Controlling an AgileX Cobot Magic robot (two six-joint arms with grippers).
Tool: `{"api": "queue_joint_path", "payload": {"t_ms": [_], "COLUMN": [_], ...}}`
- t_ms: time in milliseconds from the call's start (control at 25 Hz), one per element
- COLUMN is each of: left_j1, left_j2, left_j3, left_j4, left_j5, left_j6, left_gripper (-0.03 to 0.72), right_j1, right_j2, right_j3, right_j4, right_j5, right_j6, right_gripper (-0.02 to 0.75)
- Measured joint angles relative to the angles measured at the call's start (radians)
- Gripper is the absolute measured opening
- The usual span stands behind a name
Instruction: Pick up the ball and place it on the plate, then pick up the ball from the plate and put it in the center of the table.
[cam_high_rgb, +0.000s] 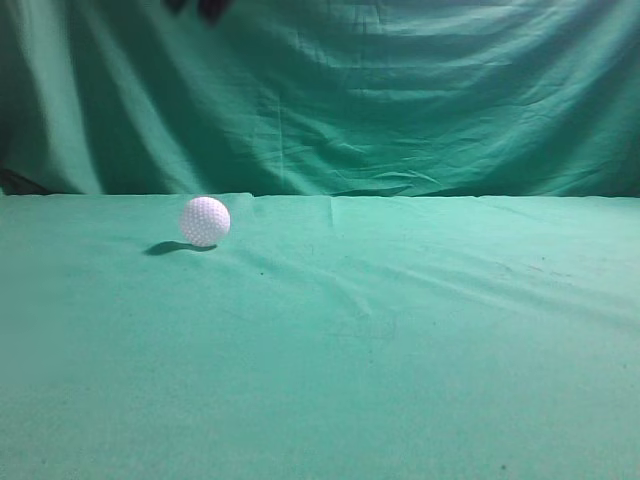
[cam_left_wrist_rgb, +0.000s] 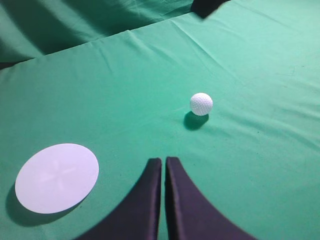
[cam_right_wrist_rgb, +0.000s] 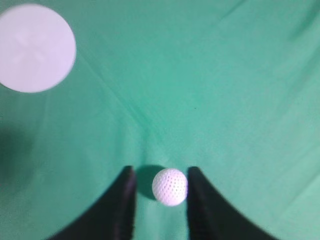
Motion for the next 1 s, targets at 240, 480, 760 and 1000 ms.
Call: {"api": "queue_joint_path", "payload": {"t_ms": [240, 480, 760, 1000], "left_j1": [0.0, 0.0, -0.001, -0.001], "left_j2": [0.0, 0.0, 0.0, 0.0], "left_j3": [0.0, 0.0, 0.0, 0.0], "left_j4": [0.0, 0.0, 0.0, 0.0], "left_j5": [0.0, 0.0, 0.0, 0.0], "left_j6": [0.0, 0.0, 0.0, 0.0], "left_gripper": [0.0, 0.0, 0.0, 0.0], "right_j1": [0.0, 0.0, 0.0, 0.0], "right_j2": [-0.175, -0.299, -0.493, -0.711], "right_j3": [-0.007, -0.007, 0.141, 0.388], "right_j4": [-0.018, -0.116, -0.162, -0.164], "right_j5": [0.112, 0.238, 0.244, 0.244], "right_j6": [0.014, 0.102, 0.161, 0.189], "right_gripper": [0.0, 0.0, 0.0, 0.0]}}
